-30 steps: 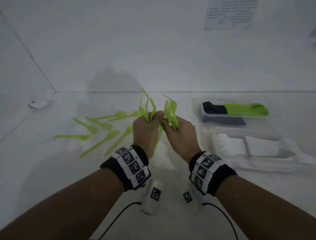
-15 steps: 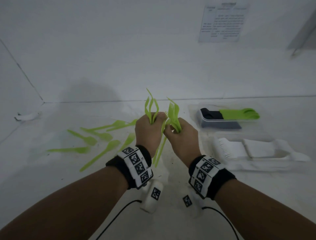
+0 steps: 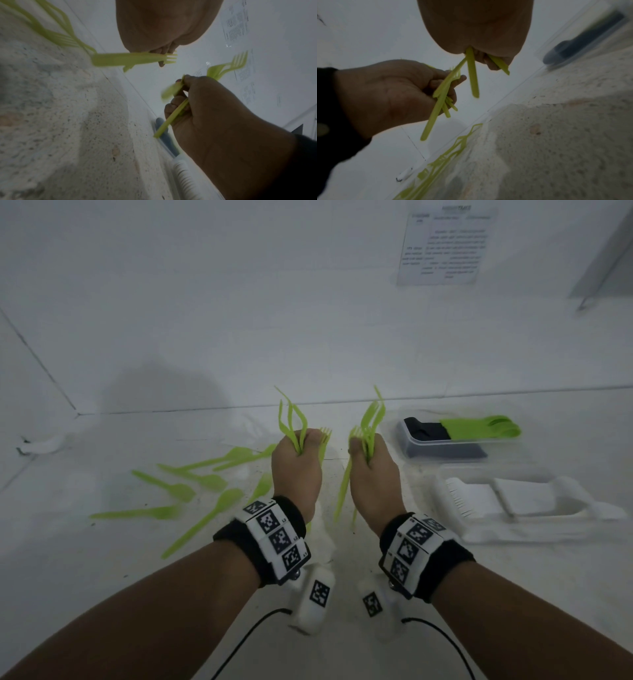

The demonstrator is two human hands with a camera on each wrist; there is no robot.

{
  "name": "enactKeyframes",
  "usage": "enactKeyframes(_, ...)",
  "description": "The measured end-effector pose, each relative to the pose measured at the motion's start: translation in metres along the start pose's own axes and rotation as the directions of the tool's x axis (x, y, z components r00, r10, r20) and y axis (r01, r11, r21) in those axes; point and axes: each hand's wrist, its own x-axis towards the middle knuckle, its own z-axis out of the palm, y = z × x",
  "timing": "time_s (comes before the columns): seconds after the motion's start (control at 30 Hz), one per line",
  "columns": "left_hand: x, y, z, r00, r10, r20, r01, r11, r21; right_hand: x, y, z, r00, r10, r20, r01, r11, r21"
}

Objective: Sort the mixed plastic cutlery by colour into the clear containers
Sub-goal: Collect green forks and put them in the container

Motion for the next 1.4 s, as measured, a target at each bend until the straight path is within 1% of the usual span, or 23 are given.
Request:
enactKeyframes(0.1, 0.007, -0.002, -0.001, 1.000, 0.009, -0.005, -0.009, 0.999, 0.034, 0.001, -0.001, -0.001, 0.997, -0.039, 0.064, 0.042, 0.998, -0.047)
enactKeyframes(0.17, 0.007, -0.001, -0.003, 1.000, 0.004, -0.013, -0.003, 0.999, 0.034, 0.000, -0.001, -0.001, 0.993, -0.046, 0.112, 0.048, 0.999, -0.013)
enactKeyframes(0.3, 0.006, -0.002, -0.003, 1.000, -0.028, -0.012, 0.028, 1.000, -0.002, -0.002, -0.001, 0.004, 0.992, -0.072, 0.103, 0.071, 0.997, 0.008)
enactKeyframes(0.37, 0.006, -0.002, -0.001, 0.999, -0.042, -0.016, 0.042, 0.999, 0.000, -0.001, -0.002, 0.005, 0.988, -0.116, 0.101, 0.121, 0.992, -0.037)
enactKeyframes(0.43, 0.007, -0.003, 0.001, 0.998, -0.060, -0.010, 0.060, 0.998, 0.004, 0.001, -0.003, 0.006, 0.987, -0.115, 0.116, 0.125, 0.988, -0.090)
enactKeyframes(0.5, 0.008, -0.004, 0.002, 0.996, -0.092, -0.019, 0.092, 0.996, -0.022, 0.002, -0.004, 0.005, 0.986, -0.084, 0.141, 0.099, 0.990, -0.100)
enactKeyframes(0.6, 0.008, -0.003, 0.001, 0.988, -0.143, -0.052, 0.140, 0.989, -0.055, -0.003, -0.007, 0.003, 0.980, -0.039, 0.194, 0.051, 0.997, -0.056)
enactKeyframes(0.7, 0.007, 0.000, -0.001, 0.988, -0.144, -0.049, 0.141, 0.989, -0.051, -0.005, -0.005, 0.000, 0.970, 0.021, 0.242, -0.021, 1.000, -0.002)
enactKeyframes(0.77, 0.006, 0.001, -0.002, 0.991, -0.125, -0.041, 0.123, 0.991, -0.045, -0.004, -0.005, 0.000, 0.965, 0.025, 0.262, -0.019, 0.999, -0.026)
enactKeyframes(0.8, 0.004, 0.002, -0.002, 0.993, -0.116, -0.030, 0.115, 0.992, -0.045, -0.004, -0.006, 0.000, 0.965, 0.008, 0.262, -0.001, 1.000, -0.027)
enactKeyframes(0.87, 0.001, 0.006, -0.001, 0.994, -0.106, -0.009, 0.105, 0.992, -0.069, -0.007, -0.007, 0.002, 0.967, -0.034, 0.253, 0.019, 0.998, 0.061)
enactKeyframes(0.97, -0.003, 0.014, 0.001, 0.992, -0.124, 0.024, 0.126, 0.979, -0.159, -0.009, -0.007, 0.010, 0.976, -0.027, 0.217, -0.016, 0.980, 0.196)
enactKeyframes(1.07, -0.002, 0.018, -0.002, 0.991, -0.122, 0.056, 0.130, 0.977, -0.172, -0.007, -0.008, 0.014, 0.983, -0.012, 0.183, -0.022, 0.983, 0.180)
enactKeyframes(1.13, 0.000, 0.016, -0.006, 0.988, -0.132, 0.083, 0.145, 0.974, -0.171, -0.007, -0.011, 0.016, 0.984, -0.004, 0.180, -0.034, 0.978, 0.204)
enactKeyframes(1.2, 0.002, 0.012, -0.010, 0.985, -0.151, 0.081, 0.162, 0.973, -0.167, -0.007, -0.011, 0.020, 0.979, 0.025, 0.204, -0.076, 0.967, 0.244)
enactKeyframes(1.3, 0.004, 0.010, -0.017, 0.980, -0.184, 0.071, 0.194, 0.959, -0.208, -0.009, -0.009, 0.026, 0.971, 0.084, 0.222, -0.152, 0.938, 0.312)
enactKeyframes(1.4, 0.001, 0.010, -0.021, 0.981, -0.155, 0.115, 0.173, 0.971, -0.167, -0.008, -0.008, 0.031, 0.967, 0.134, 0.218, -0.200, 0.927, 0.316)
